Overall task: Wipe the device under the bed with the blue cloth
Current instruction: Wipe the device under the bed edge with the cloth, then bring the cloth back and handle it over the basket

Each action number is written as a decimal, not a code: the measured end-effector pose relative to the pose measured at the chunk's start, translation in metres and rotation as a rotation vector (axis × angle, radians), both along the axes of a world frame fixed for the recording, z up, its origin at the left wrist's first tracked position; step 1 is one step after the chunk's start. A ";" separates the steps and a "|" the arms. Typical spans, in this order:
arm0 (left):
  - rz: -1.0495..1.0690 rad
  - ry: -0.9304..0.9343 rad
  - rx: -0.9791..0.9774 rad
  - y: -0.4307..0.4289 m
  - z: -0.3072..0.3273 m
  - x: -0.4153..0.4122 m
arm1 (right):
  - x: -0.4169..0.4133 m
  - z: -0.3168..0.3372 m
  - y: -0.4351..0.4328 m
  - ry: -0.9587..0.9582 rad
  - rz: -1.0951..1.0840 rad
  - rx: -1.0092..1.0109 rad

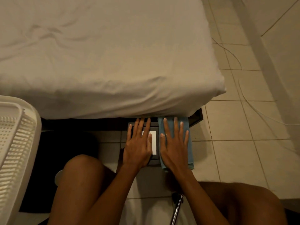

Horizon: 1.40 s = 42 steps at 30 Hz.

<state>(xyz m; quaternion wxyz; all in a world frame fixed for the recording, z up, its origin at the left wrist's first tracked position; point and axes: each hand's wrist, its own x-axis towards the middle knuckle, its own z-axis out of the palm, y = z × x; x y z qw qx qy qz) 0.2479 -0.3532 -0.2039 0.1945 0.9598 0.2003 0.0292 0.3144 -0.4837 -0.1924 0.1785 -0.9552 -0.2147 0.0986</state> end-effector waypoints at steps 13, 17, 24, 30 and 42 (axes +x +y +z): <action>0.011 -0.022 -0.017 0.000 0.005 0.004 | 0.031 0.037 -0.037 0.201 -0.128 0.297; 0.023 -0.047 -0.118 -0.002 0.021 0.011 | 0.089 0.028 -0.057 0.260 -0.133 0.184; 0.001 -0.012 -0.152 -0.004 0.043 0.038 | 0.120 0.012 -0.063 0.402 0.155 0.020; -0.129 -0.009 -0.053 -0.004 0.057 0.055 | 0.116 0.027 -0.068 0.298 0.085 0.004; -0.194 0.093 -0.161 0.000 0.125 0.053 | 0.105 0.114 -0.099 0.198 0.138 -0.097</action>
